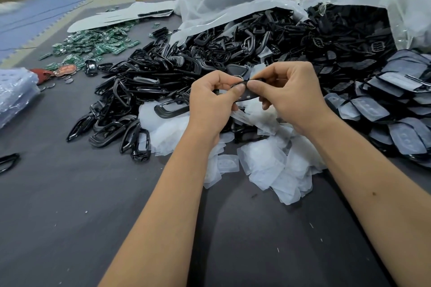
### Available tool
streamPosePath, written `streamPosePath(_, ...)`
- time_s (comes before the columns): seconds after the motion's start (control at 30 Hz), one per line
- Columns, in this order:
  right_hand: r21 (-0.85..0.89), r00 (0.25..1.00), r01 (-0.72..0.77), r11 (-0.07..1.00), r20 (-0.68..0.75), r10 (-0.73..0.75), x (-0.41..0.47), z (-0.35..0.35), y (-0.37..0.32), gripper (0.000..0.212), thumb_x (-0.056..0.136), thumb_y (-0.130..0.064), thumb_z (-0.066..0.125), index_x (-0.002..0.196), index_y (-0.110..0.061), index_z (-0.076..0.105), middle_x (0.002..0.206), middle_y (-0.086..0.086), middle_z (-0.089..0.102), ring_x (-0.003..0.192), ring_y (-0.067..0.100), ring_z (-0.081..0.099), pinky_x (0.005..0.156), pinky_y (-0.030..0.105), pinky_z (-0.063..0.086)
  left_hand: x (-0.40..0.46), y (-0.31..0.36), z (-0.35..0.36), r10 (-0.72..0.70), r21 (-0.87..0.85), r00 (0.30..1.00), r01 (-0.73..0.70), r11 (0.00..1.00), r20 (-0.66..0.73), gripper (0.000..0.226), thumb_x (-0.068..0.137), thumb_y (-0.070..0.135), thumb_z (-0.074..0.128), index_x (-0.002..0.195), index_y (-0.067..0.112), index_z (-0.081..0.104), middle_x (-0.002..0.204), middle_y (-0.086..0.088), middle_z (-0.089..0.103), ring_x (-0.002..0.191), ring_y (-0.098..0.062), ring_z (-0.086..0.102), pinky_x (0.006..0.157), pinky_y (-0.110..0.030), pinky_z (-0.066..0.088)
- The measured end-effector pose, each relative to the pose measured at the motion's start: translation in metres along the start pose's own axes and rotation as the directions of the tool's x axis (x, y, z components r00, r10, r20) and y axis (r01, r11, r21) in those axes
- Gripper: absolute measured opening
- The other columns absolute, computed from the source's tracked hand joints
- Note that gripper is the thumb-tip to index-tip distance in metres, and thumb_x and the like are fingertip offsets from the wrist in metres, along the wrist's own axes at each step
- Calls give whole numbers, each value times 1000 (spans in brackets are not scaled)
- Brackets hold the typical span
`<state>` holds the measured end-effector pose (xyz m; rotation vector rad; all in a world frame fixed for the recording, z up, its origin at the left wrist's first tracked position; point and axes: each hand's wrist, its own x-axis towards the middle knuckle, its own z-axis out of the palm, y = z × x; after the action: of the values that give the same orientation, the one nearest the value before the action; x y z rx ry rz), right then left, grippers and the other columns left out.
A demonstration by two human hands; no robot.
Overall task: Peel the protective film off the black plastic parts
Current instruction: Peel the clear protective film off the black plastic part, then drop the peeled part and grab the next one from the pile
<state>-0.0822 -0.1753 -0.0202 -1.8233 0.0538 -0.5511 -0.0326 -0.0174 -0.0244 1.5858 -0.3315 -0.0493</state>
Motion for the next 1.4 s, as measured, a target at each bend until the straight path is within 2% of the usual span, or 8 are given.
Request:
streamPosePath(0.1, 31, 998, -8, 999, 56, 7, 0, -4, 0, 8, 88, -4, 81, 96, -3, 78, 75, 14, 74, 56, 16, 65, 55, 24, 54, 2, -2, -4, 28, 0, 1000, -28, 1000, -4, 17, 88, 1, 76, 85, 17, 75, 81, -8, 67, 55, -11, 58, 56, -22, 47)
streamPosePath(0.23, -101, 992, -25, 995, 121, 37, -1, -6, 4, 9, 91, -13, 81, 99, -13, 77, 71, 6, 76, 58, 21, 73, 46, 23, 51, 4, -7, -8, 25, 49, 1000, -24, 999, -10, 15, 88, 3, 76, 86, 18, 76, 79, -4, 67, 52, -11, 58, 55, -24, 47)
streamPosePath(0.63, -208, 994, 31, 978, 109, -8, -3, -14, -8, 7, 89, -11, 81, 94, -13, 76, 63, 4, 73, 51, 18, 70, 47, 24, 50, 2, 0, -3, 105, 294, 994, -101, 951, 3, 8, 87, 12, 79, 91, 18, 76, 74, 7, 68, 49, -11, 63, 56, -29, 49)
streamPosePath(0.8, -311, 986, 97, 945, 158, -49, -7, -51, -26, 34, 79, -28, 91, 108, -17, 76, 72, -2, 73, 61, 12, 70, 62, 24, 56, 3, 19, 21, 118, 202, 993, -119, 972, 19, 7, 86, 11, 81, 92, 15, 79, 71, 1, 71, 52, -13, 65, 56, -31, 53)
streamPosePath(0.97, -605, 996, 70, 793, 5, -84, -15, -112, -34, 39, 71, -35, 95, 102, -21, 78, 68, -12, 66, 57, -3, 57, 60, 7, 40, 7, 37, 94, 79, 260, 991, -105, 960, 110, 17, 84, 18, 85, 98, 14, 77, 78, -6, 74, 70, -21, 73, 76, -39, 62)
streamPosePath(1.13, -761, 971, -140, 633, -232, -64, -31, -179, -32, 43, 68, -44, 95, 103, -24, 79, 68, -14, 55, 66, 14, 55, 64, 27, 38, -5, 57, 179, 182, 348, 972, -224, 910, 148, 22, 90, 31, 77, 104, 15, 74, 88, 1, 74, 87, -16, 70, 82, -30, 55)
streamPosePath(1.27, -789, 940, -297, 538, -341, 19, -32, -207, -30, 47, 70, -50, 92, 106, -22, 80, 95, 10, 75, 89, 28, 67, 80, 34, 51, -13, 62, 216, 184, 373, 946, -278, 885, 266, 26, 99, 28, 64, 119, 14, 71, 105, -3, 75, 102, -21, 68, 89, -31, 51)
streamPosePath(1.4, -771, 927, -356, 528, -364, 94, -30, -212, -35, 53, 69, -48, 94, 111, -18, 79, 105, 15, 76, 101, 32, 70, 93, 38, 52, -19, 62, 218, 225, 394, 918, -349, 850, 327, 28, 101, 26, 62, 123, 10, 70, 113, -10, 75, 109, -28, 66, 94, -38, 50)
